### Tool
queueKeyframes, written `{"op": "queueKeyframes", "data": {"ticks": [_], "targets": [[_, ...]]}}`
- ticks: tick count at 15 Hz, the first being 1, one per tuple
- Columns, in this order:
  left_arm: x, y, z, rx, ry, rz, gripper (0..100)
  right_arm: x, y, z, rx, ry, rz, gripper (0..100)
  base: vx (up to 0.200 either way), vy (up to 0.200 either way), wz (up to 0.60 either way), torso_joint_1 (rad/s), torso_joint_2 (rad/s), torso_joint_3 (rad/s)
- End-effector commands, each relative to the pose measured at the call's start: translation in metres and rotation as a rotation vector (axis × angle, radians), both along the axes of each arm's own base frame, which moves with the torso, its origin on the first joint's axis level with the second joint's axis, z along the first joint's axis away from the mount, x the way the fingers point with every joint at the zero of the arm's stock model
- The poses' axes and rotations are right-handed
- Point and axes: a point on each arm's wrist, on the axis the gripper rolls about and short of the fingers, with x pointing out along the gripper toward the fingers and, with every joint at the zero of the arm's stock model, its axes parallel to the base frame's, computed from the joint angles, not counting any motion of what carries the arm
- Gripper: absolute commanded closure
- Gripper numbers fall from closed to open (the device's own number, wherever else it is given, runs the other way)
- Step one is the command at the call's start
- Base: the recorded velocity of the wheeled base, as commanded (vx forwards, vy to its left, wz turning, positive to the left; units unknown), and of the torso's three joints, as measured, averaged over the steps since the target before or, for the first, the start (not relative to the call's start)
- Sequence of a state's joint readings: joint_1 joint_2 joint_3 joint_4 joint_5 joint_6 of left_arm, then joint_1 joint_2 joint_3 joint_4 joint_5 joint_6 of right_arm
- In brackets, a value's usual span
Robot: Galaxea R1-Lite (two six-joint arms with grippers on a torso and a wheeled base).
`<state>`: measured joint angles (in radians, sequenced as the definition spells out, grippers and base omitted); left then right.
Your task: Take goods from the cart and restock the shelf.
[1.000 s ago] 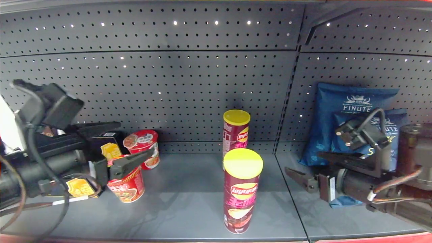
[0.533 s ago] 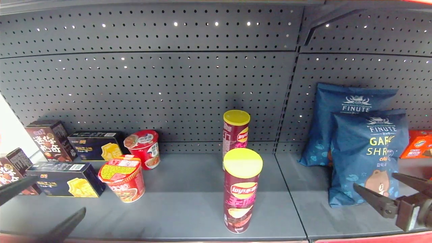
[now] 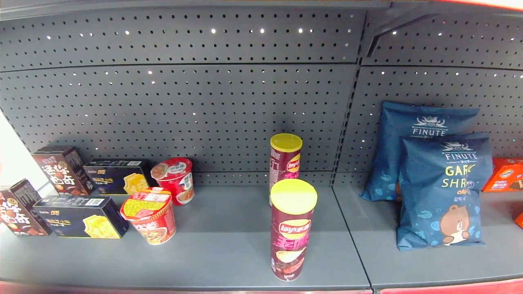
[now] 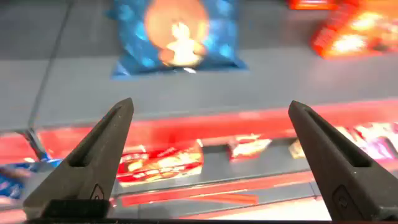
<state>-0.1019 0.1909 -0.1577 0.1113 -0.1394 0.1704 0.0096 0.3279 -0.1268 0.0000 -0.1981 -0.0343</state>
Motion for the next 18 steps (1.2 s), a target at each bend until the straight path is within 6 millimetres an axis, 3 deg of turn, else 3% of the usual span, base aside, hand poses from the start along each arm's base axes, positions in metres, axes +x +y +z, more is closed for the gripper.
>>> {"op": "queueKeyframes", "data": {"ticks": [1,5,10,12,15,18], "targets": [[-0.002,0.0,-0.021,-0.04,-0.119,0.003,0,-0.028,0.001,-0.029,0.011,-0.135,0.068,0,0.0,0.0,0.0,0.0,0.0,0.0],[0.001,0.001,-0.028,-0.135,-0.084,0.045,0,-0.031,0.003,-0.031,0.034,-0.166,0.121,0,0.0,0.0,0.0,0.0,0.0,0.0],[0.001,0.002,-0.035,-0.123,-0.025,0.106,0,-0.029,-0.003,-0.032,0.008,-0.224,-0.147,0,0.0,0.0,0.0,0.0,0.0,0.0],[0.001,0.002,-0.035,-0.118,-0.028,0.158,0,-0.03,-0.004,-0.032,-0.002,-0.219,-0.176,0,0.0,0.0,0.0,0.0,0.0,0.0],[0.001,0.002,-0.035,-0.123,-0.029,0.155,0,-0.027,0.004,-0.033,0.004,-0.233,0.152,0,0.0,0.0,0.0,0.0,0.0,0.0],[0.001,0.002,-0.035,-0.153,-0.023,0.129,0,-0.025,0.004,-0.04,0.042,-0.206,0.166,0,0.0,0.0,0.0,0.0,0.0,0.0]]}}
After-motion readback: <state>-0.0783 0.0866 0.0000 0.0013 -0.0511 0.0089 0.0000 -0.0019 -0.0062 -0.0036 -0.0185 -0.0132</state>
